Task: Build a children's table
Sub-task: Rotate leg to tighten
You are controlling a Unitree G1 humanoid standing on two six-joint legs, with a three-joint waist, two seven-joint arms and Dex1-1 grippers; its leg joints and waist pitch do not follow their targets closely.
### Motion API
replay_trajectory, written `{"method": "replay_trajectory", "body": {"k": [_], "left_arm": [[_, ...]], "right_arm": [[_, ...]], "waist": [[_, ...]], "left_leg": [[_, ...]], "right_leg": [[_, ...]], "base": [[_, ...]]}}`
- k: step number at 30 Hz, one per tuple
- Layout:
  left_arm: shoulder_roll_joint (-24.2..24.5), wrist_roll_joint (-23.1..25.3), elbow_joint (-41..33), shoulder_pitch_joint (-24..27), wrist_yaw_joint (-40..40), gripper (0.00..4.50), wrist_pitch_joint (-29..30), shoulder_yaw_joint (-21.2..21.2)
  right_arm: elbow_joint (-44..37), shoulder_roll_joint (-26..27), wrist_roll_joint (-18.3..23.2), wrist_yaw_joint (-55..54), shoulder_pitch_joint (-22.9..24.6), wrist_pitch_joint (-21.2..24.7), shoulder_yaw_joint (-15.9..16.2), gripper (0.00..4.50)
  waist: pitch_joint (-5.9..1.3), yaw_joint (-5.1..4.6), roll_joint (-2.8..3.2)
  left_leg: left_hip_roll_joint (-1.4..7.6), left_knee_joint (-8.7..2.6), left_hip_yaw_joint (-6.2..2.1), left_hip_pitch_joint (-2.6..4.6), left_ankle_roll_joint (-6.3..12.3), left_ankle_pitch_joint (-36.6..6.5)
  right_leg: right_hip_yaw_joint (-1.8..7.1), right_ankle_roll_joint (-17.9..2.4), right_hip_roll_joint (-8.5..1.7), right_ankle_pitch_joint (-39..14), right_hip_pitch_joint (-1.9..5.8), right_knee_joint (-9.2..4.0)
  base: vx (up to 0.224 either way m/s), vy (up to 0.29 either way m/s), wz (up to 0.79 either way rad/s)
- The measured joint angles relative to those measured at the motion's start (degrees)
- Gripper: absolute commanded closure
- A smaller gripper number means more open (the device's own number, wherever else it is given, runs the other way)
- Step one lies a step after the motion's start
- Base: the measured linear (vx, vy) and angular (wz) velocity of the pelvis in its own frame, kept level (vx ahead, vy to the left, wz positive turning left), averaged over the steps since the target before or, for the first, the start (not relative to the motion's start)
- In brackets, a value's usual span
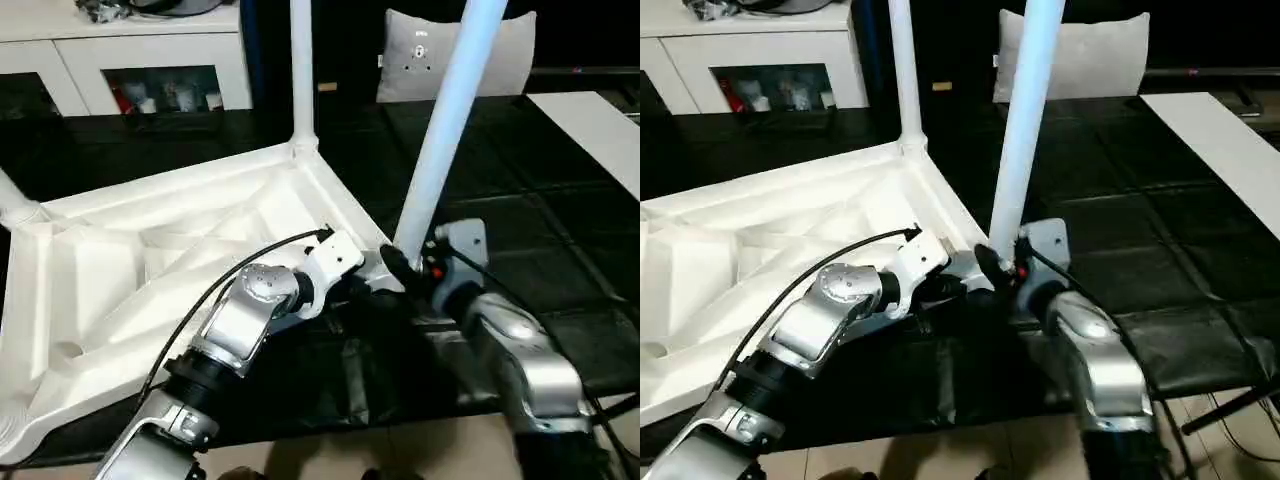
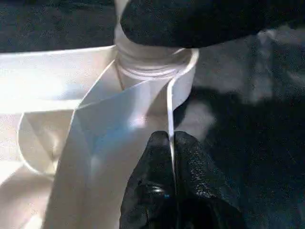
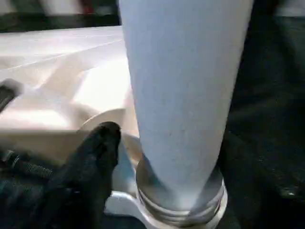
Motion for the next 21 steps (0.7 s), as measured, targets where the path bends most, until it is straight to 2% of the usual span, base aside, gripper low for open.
{"method": "replay_trajectory", "body": {"k": [5,9,11,13,17,18,21], "left_arm": [[4.59,-2.43,-0.28,0.94,-9.19,4.5,-5.7,-1.82],[9.28,-3.88,-0.35,1.18,-17.74,4.5,-10.92,-3.15],[10.27,-3.95,-0.34,1.18,-20.0,4.5,-12.21,-3.43],[11.35,-4.56,-0.3,1.14,-22.89,4.5,-14.2,-4.36],[13.09,-5.16,-0.17,1.06,-27.52,4.5,-17.04,-5.52],[13.35,-5.27,-0.17,1.05,-28.4,4.5,-17.47,-5.68],[13.89,-6.08,-0.22,0.99,-30.58,4.5,-18.28,-6.5]], "right_arm": [[-0.41,-9.16,2.36,14.25,0.74,-3.32,1.38,0.48],[-0.43,-16.1,5.04,26.75,1.86,-3.92,2.55,0.08],[-0.43,-17.21,5.94,29.75,1.8,-4.17,2.66,0.08],[-0.2,-19.68,7.25,35.32,1.6,-5.72,4.34,0.08],[2.04,-22.61,8.91,43.73,0.2,-7.36,5.92,0.47],[2.36,-22.8,9.13,44.9,-0.16,-7.52,6.15,0.47],[2.67,-23.22,9.76,48.11,-0.67,-7.12,7.16,0.86]], "waist": [[0.05,1.27,0.02],[0.06,2.4,0.0],[0.06,2.77,0.0],[0.07,2.91,-0.03],[0.15,2.89,-0.16],[0.16,2.92,-0.18],[0.18,3.16,-0.23]], "left_leg": [[0.03,0.08,-0.02,0.0,0.0,0.01],[0.02,0.19,-0.01,-0.01,0.02,0.0],[0.02,0.22,-0.01,0.0,0.03,0.01],[-0.01,0.28,-0.01,-0.01,0.07,-0.01],[0.0,0.36,0.0,-0.01,0.11,-0.02],[0.01,0.36,0.0,-0.01,0.11,-0.02],[0.02,0.37,0.0,0.0,0.13,0.0]], "right_leg": [[-0.04,-0.01,-0.01,0.01,0.03,0.05],[-0.02,-0.01,-0.05,0.03,0.09,0.05],[-0.04,-0.02,-0.07,0.04,0.12,0.05],[-0.04,-0.02,-0.12,0.05,0.15,0.06],[-0.06,-0.04,-0.14,0.07,0.16,0.1],[-0.07,-0.04,-0.14,0.07,0.16,0.12],[-0.1,-0.04,-0.14,0.07,0.16,0.16]], "base": [[0.0,0.0,0.0],[0.0,0.0,0.0],[0.0,0.0,0.0],[0.0,0.0,0.0],[0.0,0.0,0.0],[0.0,0.0,0.0],[0.0,0.0,0.0]]}}
